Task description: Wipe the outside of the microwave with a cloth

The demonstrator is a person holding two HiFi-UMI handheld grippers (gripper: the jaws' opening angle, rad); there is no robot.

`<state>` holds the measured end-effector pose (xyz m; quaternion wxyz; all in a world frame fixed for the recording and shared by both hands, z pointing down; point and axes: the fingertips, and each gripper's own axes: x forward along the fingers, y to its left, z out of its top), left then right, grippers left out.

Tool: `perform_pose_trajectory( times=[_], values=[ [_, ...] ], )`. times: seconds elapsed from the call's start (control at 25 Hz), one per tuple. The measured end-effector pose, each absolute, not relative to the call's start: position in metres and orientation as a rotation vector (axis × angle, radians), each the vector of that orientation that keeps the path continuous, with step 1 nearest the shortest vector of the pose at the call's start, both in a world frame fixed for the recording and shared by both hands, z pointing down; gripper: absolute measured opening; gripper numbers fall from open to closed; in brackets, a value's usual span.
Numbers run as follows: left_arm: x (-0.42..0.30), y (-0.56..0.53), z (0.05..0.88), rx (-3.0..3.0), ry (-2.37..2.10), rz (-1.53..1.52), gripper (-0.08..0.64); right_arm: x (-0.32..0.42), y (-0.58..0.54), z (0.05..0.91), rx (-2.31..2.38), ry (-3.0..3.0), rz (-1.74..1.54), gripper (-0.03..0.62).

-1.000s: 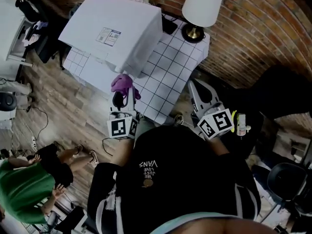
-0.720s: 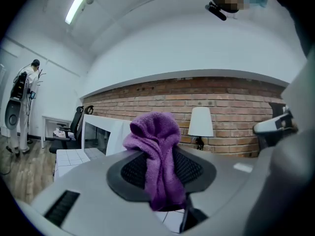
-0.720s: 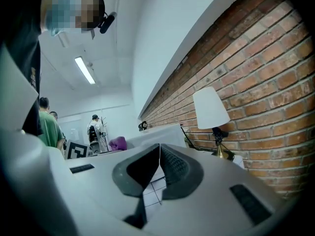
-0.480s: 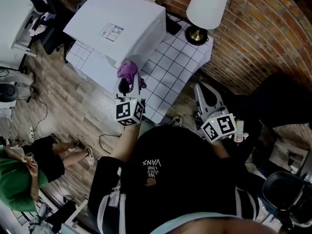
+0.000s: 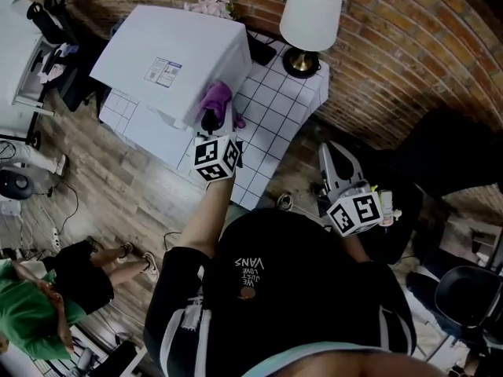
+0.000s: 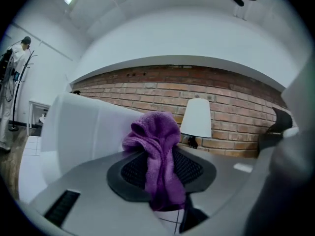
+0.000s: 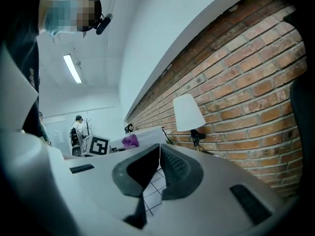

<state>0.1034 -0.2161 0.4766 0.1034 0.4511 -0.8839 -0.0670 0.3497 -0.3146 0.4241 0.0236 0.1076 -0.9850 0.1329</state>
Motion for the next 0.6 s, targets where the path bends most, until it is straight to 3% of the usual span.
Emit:
perform_pose_trajectory(
  times=[0.6],
  values=[
    [0.056, -0.344, 0.475, 1.355, -2.489, -0.271, 0.141, 0.392, -0.357, 0.435, 0.626, -2.994, 0.467, 0.003]
  ],
)
